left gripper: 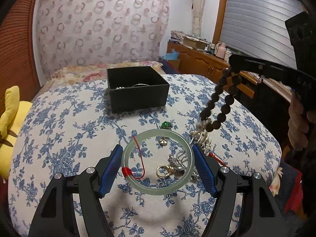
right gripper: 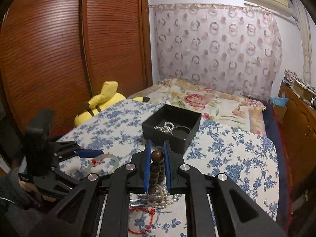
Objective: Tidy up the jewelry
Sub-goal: 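Carry the jade bangle and brown bead bracelet over the black box with both tools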
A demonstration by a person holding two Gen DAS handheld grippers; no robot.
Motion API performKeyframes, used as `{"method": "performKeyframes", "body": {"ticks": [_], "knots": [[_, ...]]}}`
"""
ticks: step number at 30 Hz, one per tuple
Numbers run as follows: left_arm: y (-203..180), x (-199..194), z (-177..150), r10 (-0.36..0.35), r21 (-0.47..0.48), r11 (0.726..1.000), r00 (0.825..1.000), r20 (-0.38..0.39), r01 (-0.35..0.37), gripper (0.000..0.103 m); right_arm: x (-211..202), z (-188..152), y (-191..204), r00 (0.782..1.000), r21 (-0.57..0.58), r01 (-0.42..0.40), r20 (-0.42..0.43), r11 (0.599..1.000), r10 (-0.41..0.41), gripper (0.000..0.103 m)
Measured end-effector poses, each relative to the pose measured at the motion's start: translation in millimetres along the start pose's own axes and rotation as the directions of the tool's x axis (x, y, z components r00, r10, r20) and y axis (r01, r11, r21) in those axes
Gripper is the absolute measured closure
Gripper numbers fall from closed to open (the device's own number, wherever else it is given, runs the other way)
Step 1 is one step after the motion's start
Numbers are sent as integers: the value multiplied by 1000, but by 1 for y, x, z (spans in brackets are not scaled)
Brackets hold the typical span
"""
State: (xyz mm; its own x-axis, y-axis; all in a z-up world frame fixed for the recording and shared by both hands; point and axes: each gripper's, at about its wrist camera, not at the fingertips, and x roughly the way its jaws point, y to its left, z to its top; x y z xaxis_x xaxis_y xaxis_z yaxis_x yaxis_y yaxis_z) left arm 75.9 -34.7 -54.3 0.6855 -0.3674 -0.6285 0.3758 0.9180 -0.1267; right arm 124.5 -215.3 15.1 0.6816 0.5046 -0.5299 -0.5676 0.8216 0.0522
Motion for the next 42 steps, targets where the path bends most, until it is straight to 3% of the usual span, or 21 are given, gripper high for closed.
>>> {"method": "performKeyframes", "body": {"ticks": [8, 19, 28, 42], "knots": [[4, -3, 2, 4, -12, 1000, 1000, 9, -4, 34, -7, 13, 8, 1000, -11, -6, 29, 1000, 7, 89], [8, -7, 19, 19, -1, 1000, 999, 44, -19, 34, -15, 52, 11, 997, -65, 47, 65, 997, -42, 89], [26, 13, 64, 63, 15, 998, 996, 61, -64, 34, 25, 68, -11, 997, -73, 66, 36, 995, -63, 89], [57, 78, 118, 100, -3, 995, 995, 31, -100, 34, 110, 83, -52, 1000, -32, 4, -11, 999, -5, 89]]}}
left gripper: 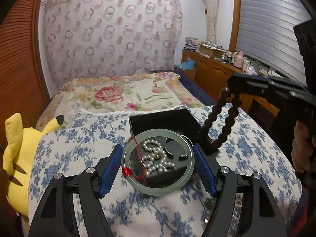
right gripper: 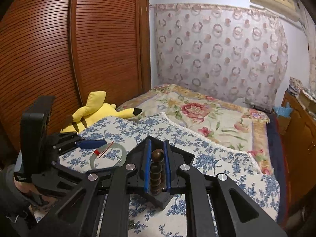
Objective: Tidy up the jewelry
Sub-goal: 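Carry the jade bangle and brown bead bracelet over the black box with both tools, then open both tools to drop the bangle and bracelet into the box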
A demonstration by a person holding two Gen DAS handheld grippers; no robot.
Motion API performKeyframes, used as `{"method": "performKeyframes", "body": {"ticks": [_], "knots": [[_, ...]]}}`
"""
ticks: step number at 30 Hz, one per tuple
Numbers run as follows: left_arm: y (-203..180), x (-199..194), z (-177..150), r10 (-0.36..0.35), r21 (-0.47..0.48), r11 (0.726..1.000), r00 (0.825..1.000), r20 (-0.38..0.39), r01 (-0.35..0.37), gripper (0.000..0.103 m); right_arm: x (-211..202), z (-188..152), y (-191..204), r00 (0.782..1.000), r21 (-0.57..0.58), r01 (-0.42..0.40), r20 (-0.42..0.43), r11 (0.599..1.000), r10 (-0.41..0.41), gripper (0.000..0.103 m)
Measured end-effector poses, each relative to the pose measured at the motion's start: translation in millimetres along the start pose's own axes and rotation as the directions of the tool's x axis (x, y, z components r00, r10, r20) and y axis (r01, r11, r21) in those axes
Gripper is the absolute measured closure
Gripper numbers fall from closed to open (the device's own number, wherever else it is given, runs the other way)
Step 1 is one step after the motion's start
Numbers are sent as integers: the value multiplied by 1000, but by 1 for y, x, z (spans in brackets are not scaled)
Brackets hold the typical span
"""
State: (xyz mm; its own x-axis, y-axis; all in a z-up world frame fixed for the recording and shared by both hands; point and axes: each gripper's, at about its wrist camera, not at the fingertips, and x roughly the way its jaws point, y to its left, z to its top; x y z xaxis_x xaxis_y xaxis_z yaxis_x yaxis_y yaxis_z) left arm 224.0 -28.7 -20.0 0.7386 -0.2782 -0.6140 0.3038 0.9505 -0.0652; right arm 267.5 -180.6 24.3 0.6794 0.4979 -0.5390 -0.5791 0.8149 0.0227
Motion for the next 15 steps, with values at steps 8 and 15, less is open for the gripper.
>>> {"method": "performKeyframes", "body": {"ticks": [8, 15], "knots": [[9, 29, 8, 12, -4, 1000, 999, -29, -12, 34, 33, -12, -10, 998, 13, -37, -55, 999, 38, 89], [14, 38, 11, 20, 0, 1000, 999, -47, -20, 34, 53, -22, -18, 994, 42, -62, -93, 997, 65, 88]]}}
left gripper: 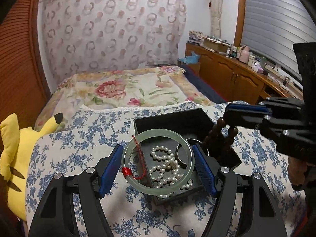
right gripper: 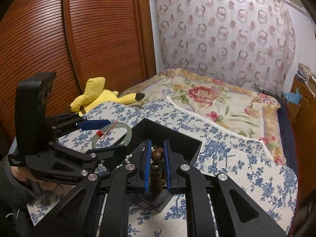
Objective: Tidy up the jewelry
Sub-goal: 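Open both tools to drop the bangle and bracelet into the box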
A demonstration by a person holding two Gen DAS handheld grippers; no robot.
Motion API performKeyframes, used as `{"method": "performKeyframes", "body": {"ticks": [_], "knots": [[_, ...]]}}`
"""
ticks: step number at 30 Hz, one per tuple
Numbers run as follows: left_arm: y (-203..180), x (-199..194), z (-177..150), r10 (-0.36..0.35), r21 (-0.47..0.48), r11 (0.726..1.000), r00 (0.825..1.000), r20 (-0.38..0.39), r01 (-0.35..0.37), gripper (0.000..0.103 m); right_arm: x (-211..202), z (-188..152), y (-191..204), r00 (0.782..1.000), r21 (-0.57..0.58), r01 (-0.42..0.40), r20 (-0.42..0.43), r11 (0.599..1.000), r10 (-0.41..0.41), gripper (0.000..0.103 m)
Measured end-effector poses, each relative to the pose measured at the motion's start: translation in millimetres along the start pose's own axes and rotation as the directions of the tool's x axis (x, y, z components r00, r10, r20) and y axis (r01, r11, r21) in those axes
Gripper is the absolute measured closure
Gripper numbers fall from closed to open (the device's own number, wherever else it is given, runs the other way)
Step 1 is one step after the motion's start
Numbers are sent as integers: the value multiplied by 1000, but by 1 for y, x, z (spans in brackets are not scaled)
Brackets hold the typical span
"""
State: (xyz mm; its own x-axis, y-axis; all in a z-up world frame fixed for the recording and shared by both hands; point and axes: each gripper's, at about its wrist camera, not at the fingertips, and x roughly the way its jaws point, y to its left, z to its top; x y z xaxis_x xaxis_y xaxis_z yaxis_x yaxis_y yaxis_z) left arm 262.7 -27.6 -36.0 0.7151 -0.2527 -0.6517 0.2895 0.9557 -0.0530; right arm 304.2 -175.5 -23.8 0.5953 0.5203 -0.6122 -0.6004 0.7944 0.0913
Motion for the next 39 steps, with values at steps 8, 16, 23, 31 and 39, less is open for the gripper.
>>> {"method": "performKeyframes", "body": {"ticks": [8, 16, 23, 31, 39], "knots": [[-2, 7, 2, 12, 10, 1000, 1000, -14, -12, 34, 2, -3, -3, 1000, 5, 9, -1, 1000, -9, 86], [-4, 14, 4, 17, 19, 1000, 999, -31, -16, 34, -10, -12, -15, 999, 24, 39, 7, 999, -40, 86], [-11, 19, 3, 22, 34, 999, 999, -43, -20, 33, -17, -21, -19, 998, 32, 61, 4, 998, -61, 86], [-13, 3, 1, 28, 30, 999, 999, -14, -28, 24, -31, -32, -19, 997, 49, 77, 8, 996, -77, 86], [-11, -39, -27, 17, -2, 1000, 1000, 14, -17, 20, -59, -60, -6, 996, 73, 92, 8, 993, -93, 86]]}}
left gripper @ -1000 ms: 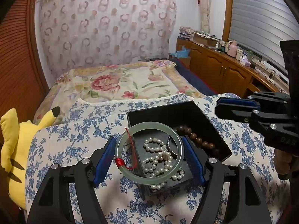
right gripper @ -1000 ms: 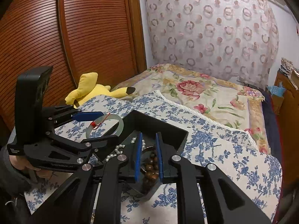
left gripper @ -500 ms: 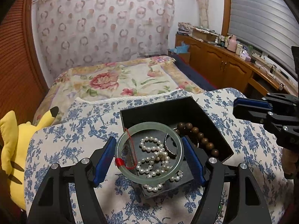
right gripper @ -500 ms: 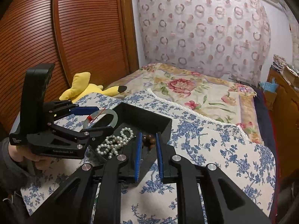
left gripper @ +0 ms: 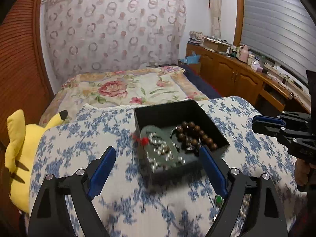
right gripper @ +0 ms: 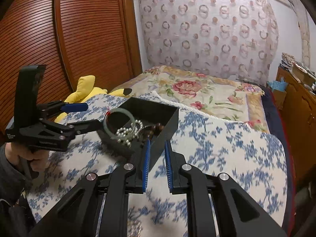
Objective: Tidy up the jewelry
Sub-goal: 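Open both tools to drop the bangle and bracelet into the box, then move both tools back over the remaining jewelry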
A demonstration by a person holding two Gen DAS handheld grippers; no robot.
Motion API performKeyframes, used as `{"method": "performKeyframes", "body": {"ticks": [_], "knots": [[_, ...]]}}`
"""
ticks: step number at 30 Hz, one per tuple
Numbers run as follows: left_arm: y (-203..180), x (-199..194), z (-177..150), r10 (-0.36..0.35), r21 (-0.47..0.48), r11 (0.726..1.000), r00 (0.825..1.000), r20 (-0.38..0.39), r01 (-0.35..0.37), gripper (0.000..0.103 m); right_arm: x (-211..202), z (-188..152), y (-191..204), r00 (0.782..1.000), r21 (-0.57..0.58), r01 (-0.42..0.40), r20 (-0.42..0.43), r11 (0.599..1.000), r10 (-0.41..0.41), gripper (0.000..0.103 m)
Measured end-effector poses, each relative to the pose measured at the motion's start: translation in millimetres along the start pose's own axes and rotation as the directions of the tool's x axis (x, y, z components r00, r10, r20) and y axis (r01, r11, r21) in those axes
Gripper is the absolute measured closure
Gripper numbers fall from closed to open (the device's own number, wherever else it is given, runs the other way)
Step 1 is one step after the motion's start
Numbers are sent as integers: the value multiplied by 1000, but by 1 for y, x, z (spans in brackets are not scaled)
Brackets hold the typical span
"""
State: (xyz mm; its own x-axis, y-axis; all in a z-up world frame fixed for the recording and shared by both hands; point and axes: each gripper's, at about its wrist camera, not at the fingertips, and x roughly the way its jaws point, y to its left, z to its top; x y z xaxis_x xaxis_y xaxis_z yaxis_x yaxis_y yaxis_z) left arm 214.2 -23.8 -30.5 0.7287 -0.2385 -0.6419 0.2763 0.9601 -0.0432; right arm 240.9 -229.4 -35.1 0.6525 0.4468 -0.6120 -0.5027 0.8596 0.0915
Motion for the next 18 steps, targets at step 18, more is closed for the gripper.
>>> {"method": "performKeyframes", "body": {"ticks": [18], "knots": [[-17, -60, -89, -40, -25, 999, 998, -47, 39, 19, -43, -83, 33, 998, 38, 18, -58, 999, -16, 77]]}}
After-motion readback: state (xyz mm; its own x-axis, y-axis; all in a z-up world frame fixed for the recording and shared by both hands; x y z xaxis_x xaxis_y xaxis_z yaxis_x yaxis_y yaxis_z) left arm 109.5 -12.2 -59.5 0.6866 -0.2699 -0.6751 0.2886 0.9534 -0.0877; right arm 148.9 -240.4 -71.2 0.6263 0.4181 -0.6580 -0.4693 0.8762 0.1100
